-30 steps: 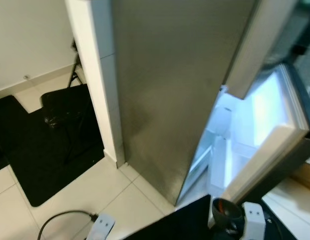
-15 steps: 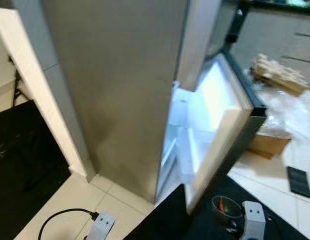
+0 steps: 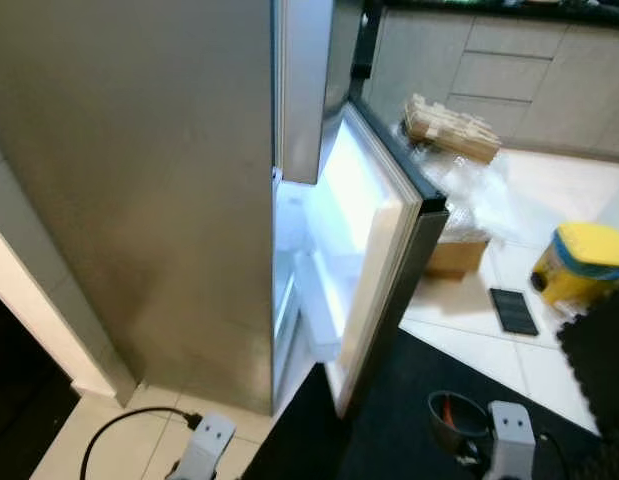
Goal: Restocking fridge
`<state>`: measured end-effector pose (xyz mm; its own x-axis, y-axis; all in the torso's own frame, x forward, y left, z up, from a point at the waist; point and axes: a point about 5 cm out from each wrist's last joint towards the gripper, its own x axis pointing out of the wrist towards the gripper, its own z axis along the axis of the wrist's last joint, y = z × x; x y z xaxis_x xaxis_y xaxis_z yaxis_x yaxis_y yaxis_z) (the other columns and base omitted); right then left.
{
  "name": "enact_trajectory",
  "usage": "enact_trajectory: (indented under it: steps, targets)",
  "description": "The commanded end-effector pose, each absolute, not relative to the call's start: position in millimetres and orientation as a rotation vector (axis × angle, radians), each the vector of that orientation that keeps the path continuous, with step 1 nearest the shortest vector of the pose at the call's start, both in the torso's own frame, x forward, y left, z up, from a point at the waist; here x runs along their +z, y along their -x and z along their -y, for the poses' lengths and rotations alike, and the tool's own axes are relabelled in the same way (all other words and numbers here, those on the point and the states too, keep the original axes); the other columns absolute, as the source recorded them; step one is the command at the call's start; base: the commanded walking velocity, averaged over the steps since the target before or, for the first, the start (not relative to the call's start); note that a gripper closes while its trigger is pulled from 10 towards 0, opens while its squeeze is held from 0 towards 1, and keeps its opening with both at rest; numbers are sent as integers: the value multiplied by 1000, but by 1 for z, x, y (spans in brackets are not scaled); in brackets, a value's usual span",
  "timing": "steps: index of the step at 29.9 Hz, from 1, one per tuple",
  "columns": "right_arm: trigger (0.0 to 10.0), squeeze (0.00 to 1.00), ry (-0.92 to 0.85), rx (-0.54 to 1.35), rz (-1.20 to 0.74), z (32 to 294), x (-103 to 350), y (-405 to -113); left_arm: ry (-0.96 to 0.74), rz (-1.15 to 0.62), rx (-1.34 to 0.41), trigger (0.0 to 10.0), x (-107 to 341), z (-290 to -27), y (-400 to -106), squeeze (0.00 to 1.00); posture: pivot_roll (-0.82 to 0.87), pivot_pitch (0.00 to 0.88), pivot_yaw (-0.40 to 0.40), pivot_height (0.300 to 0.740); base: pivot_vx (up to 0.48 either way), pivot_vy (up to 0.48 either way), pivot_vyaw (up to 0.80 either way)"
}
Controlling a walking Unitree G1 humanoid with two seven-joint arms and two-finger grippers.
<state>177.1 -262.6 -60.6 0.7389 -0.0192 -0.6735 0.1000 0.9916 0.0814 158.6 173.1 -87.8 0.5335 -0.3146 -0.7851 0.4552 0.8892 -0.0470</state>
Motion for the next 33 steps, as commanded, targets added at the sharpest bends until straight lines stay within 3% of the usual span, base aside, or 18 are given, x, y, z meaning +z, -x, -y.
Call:
enact_trajectory:
  steps: [1,8,26,33]
  targets:
    - [10000,0,-105,-46,-723,260,-59,-180,-148,-935,-450,10000,-91,-175,-152,0,53,32,3,740,0,0,0]
    - [10000,0,-104,-34,-714,258,-58,-183,-134,-943,-432,10000,-92,-174,-153,0,53,34,3,740,0,-466,0]
    - [10000,0,-78,20,-707,254,-56,-187,-129,-936,-413,10000,-91,-176,-154,0,55,23,-1,740,0,0,0]
    - [10000,0,-68,42,-698,252,-55,-191,-113,-931,-406,10000,-90,-173,-157,0,53,22,1,740,0,-414,0]
